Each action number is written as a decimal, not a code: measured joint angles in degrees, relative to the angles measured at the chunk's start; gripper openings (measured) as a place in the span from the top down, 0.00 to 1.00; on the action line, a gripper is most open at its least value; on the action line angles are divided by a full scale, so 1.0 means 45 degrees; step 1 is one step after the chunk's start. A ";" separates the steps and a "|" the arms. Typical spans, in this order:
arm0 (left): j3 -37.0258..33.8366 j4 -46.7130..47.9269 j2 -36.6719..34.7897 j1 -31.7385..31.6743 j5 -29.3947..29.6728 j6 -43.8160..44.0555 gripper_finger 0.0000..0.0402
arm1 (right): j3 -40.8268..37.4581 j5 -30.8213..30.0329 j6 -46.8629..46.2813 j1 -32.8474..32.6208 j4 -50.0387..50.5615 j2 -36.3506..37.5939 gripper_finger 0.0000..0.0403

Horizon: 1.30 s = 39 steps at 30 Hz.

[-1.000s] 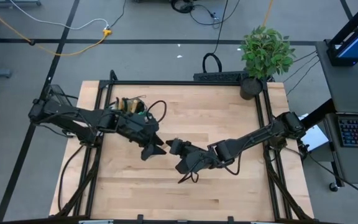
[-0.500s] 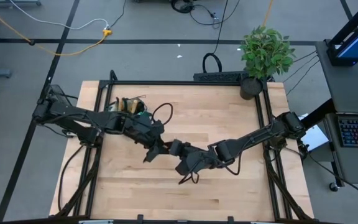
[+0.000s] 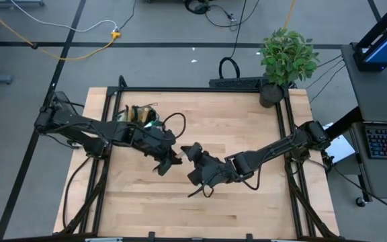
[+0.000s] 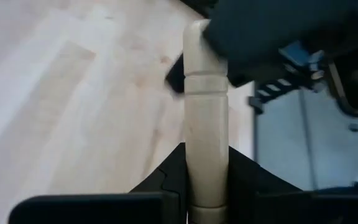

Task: Pick & Place Garden tools in Gardening bag
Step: Put the trowel into the gardening bag

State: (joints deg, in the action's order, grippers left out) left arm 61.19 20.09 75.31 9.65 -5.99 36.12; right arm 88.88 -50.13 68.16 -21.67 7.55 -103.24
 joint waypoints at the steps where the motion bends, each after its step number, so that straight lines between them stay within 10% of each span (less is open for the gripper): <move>1: 0.0000 0.0201 -0.0057 0.0074 0.0370 0.0000 0.85 | 0.0000 -0.0335 -0.0023 0.0002 0.0008 0.0000 0.57; 24: 0.0015 0.4227 -0.4096 0.0980 1.0906 -0.1748 0.85 | -0.0005 -0.2528 -0.2495 0.0127 0.0000 0.0395 0.58; 39: -0.0813 0.5249 -0.4917 -0.2452 1.0401 -0.3978 0.85 | -0.0005 -0.2483 -0.3243 0.0245 0.0000 0.0403 0.59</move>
State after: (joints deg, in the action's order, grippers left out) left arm 57.53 43.71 53.18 -1.38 40.81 18.22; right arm 88.86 -61.30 53.56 -20.57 7.55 -101.43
